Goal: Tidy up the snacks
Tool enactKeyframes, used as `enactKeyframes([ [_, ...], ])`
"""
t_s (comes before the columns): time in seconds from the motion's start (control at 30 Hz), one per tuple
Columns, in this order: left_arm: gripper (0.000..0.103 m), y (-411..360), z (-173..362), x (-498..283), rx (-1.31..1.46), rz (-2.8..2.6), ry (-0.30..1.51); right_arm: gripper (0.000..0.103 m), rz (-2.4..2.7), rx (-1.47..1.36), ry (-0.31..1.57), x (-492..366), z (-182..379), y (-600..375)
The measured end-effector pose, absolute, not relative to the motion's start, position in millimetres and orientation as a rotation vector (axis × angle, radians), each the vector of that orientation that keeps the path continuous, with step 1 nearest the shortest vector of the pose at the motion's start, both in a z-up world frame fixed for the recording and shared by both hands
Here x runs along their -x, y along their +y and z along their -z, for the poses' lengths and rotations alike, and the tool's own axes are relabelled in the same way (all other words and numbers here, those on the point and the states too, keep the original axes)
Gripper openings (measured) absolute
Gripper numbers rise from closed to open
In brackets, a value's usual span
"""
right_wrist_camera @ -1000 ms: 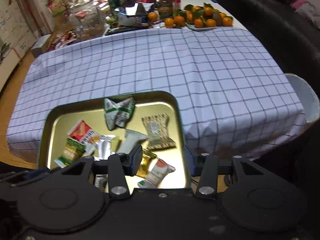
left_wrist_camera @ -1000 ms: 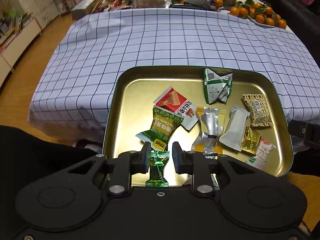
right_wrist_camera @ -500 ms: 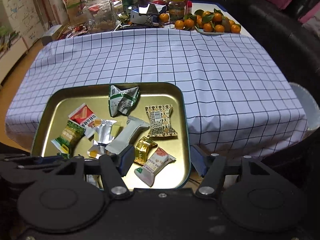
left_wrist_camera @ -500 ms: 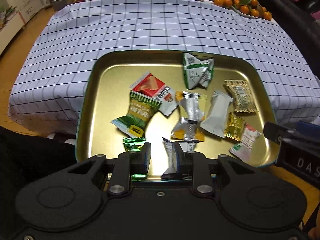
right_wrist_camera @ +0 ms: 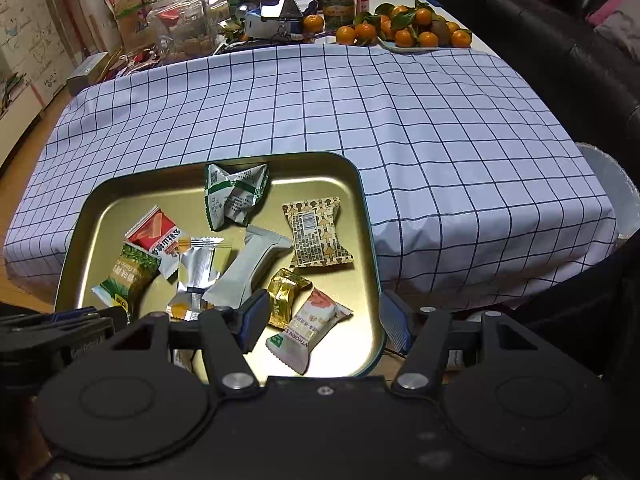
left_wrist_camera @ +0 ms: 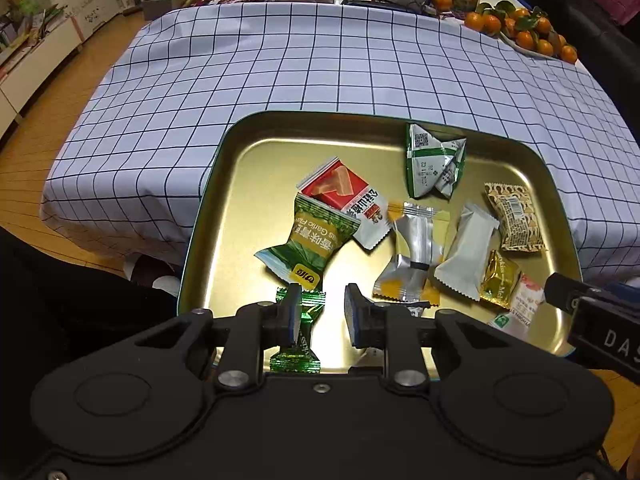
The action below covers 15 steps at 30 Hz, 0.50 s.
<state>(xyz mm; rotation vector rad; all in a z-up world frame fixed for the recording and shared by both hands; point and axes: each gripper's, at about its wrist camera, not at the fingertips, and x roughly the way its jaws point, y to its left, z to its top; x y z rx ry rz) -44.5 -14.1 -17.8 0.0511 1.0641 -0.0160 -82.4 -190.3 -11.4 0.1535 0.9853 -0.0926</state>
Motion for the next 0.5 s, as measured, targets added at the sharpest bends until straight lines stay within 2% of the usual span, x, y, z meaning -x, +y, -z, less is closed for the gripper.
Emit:
enactKeyframes([
  [0.17,0.034,-15.3,15.8,46.3,-0.069,0.012,1.024,0.063,0.094,-0.16,0.999,80.2,14.6,-190.0],
  [0.5,0.034,-15.8,19.5,42.7,-0.066,0.031,1.075,0.063,0.081,-0.167,1.004,78.3,14.1,-190.4],
])
